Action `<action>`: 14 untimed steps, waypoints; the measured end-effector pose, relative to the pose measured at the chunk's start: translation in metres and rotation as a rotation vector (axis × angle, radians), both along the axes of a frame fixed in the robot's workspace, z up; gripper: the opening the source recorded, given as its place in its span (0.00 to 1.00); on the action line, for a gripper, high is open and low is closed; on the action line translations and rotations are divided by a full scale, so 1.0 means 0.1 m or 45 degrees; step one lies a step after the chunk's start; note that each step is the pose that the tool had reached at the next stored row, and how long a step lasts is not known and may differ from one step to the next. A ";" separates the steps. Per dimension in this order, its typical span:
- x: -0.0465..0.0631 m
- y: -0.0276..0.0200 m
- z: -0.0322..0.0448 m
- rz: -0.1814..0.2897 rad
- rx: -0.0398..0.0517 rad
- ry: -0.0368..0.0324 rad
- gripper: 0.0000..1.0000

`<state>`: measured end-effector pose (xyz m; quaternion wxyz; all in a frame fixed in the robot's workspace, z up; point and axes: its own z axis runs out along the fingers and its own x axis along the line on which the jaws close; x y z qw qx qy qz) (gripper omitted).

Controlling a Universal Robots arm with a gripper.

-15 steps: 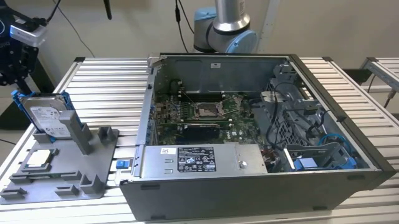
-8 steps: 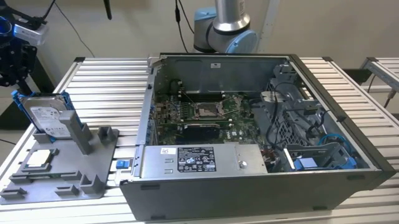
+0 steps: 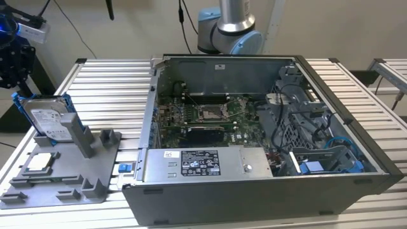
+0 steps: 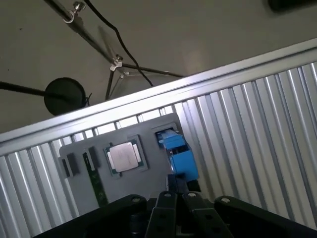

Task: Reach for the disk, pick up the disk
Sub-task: 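Pick up the disk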

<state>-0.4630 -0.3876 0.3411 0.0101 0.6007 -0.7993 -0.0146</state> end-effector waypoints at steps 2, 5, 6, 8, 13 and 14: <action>0.00 0.001 0.000 0.047 0.000 0.0001 0.00; 0.00 0.002 0.000 0.103 0.000 0.0001 0.00; 0.00 0.002 0.000 0.108 0.000 0.0001 0.00; 0.00 0.002 0.000 0.108 0.000 0.0001 0.00; 0.00 0.060 0.000 0.116 0.000 0.0001 1.00; 0.00 0.073 0.001 0.123 0.000 0.0002 1.00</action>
